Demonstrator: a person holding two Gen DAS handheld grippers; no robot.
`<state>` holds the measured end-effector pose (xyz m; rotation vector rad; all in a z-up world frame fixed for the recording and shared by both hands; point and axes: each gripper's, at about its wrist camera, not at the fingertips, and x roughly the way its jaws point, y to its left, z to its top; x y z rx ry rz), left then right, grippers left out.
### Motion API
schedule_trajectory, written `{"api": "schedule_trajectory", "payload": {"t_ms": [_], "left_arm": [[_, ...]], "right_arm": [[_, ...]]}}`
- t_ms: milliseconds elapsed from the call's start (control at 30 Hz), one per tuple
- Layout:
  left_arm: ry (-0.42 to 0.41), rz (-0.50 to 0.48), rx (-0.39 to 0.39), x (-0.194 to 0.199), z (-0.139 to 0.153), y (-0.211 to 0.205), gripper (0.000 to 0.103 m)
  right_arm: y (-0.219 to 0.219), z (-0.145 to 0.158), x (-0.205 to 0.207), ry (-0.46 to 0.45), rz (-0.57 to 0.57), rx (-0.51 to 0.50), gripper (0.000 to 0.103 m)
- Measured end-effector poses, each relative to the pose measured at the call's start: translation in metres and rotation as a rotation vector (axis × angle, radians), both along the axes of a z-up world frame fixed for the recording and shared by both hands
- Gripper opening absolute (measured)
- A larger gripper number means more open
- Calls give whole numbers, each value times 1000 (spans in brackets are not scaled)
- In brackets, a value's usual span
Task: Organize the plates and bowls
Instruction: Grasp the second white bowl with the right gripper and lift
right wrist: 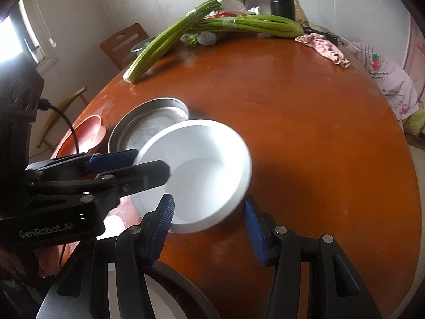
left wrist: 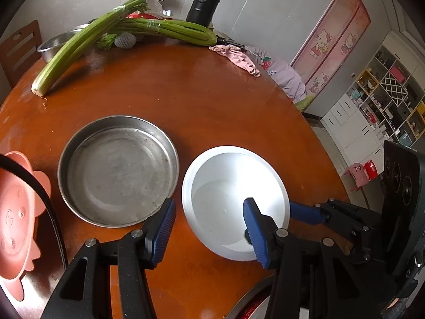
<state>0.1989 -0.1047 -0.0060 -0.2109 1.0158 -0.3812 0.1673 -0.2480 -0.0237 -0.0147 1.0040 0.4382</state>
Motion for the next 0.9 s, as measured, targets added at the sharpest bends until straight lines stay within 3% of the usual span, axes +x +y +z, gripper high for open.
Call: {"api": "schedule_trajectory", "payload": {"t_ms": [267, 900], "left_arm": [[27, -20, -20, 2, -7, -5, 52], [-70, -13, 2, -29, 26, -4, 52]], "right_arm": [[4, 1, -2, -4, 13, -4, 55], [8, 29, -31, -84, 14, -2, 57]]}}
